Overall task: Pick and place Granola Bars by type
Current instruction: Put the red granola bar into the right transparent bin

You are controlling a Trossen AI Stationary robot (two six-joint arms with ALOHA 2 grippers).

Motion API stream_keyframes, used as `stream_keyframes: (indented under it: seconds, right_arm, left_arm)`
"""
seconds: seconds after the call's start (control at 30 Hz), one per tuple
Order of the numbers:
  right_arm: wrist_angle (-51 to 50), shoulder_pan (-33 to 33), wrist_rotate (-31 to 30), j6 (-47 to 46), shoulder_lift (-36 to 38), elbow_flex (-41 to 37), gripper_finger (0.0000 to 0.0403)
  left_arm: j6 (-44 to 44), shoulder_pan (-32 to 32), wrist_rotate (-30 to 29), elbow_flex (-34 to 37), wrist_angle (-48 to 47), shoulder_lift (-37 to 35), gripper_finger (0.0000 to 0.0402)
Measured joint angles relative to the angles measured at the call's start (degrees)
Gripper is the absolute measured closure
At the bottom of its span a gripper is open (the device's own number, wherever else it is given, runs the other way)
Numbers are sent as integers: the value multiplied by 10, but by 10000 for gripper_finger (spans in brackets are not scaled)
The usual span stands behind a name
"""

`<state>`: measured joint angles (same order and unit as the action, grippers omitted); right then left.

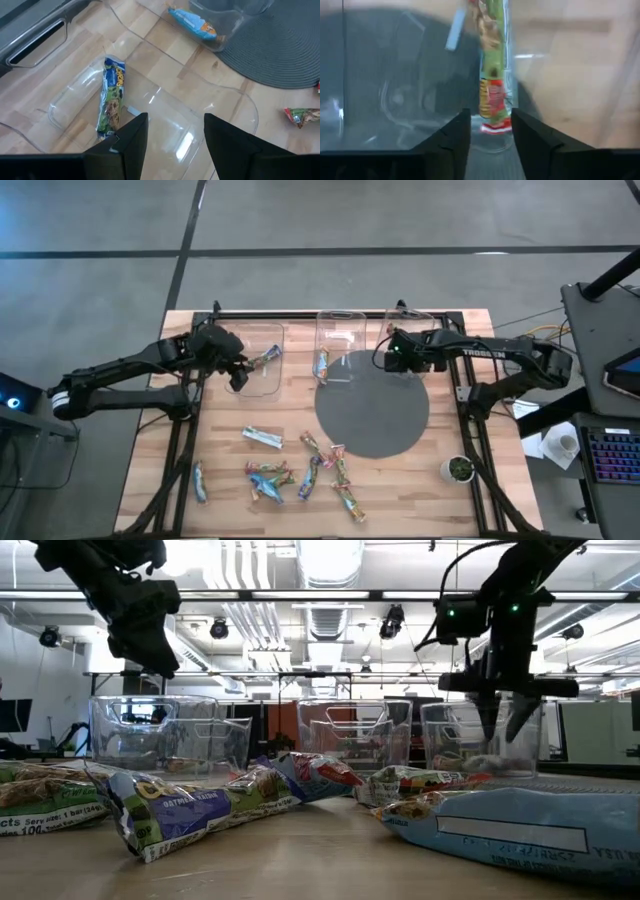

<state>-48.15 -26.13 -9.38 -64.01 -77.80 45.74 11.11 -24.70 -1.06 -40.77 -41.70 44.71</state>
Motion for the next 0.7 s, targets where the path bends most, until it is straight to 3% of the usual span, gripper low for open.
stream_keyframes:
  seconds: [0.2, 0.4, 0.53, 0.7]
  right_arm:
    - [-68, 0, 10, -1, -15, 0, 218]
    - [-122, 5, -43, -9, 17, 3, 205]
    - [-109, 25, -105, 4, 57, 31, 204]
    - [30, 110, -148, 159, 108, 85, 204]
  left_arm:
    - [1, 0, 0, 0, 6, 0, 226]
    - [5, 0, 0, 0, 6, 0, 226]
    - [6, 0, 0, 0, 6, 0, 226]
    - [7, 0, 0, 0, 6, 0, 226]
